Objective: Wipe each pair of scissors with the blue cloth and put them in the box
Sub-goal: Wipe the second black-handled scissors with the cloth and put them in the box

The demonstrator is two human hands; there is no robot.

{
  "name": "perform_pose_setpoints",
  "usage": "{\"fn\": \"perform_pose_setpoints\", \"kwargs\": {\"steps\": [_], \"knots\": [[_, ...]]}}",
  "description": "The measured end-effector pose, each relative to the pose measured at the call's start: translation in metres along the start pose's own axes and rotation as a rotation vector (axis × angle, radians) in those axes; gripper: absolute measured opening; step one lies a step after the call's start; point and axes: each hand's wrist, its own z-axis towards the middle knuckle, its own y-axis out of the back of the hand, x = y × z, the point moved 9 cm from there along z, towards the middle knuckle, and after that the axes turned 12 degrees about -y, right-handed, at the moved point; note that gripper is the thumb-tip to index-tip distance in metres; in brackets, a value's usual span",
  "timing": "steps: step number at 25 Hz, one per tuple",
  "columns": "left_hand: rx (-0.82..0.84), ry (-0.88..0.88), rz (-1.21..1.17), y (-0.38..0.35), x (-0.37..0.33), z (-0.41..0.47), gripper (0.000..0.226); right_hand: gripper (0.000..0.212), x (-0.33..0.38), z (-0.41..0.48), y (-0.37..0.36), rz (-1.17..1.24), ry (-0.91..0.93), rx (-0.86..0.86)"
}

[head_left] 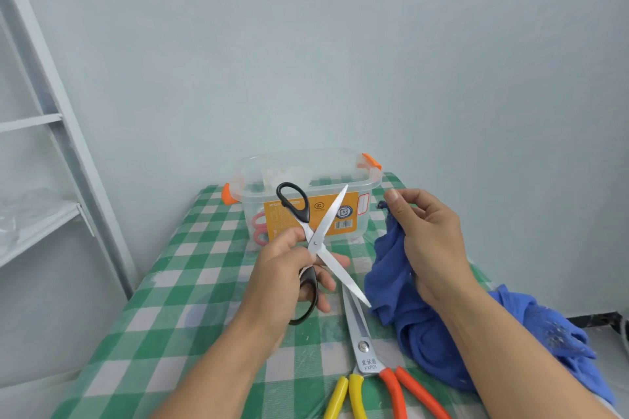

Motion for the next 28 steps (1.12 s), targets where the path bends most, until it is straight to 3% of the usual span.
{"fn": "perform_pose_setpoints", "kwargs": {"steps": [5, 13, 17, 20, 24, 28], "knots": [[-0.046, -0.007, -0.099, 0.005, 0.001, 0.002, 0.033, 0.008, -0.015, 0.009, 0.007, -0.154, -0.080, -0.048], [-0.181, -0.086, -0.132, 0.020, -0.009, 0.004, 0.017, 0.041, 0.002, -0.001, 0.010, -0.645, 0.106, -0.192], [-0.372, -0.099, -0.149, 0.040, -0.010, 0.002, 0.013, 0.009, 0.000, -0.003, 0.005, -0.695, 0.060, -0.153], [-0.480, -0.107, -0.138, 0.051, -0.010, 0.001, 0.013, 0.032, -0.008, -0.007, -0.008, -0.912, 0.031, -0.046], [-0.502, -0.119, -0.124, 0.055, -0.008, 0.002, 0.010, 0.029, -0.030, -0.021, -0.030, -1.346, -0.065, 0.300], [-0.515, -0.110, -0.124, 0.058, -0.005, 0.001, 0.011, 0.003, -0.025, -0.016, -0.035, -1.225, 0.036, 0.346]]}}
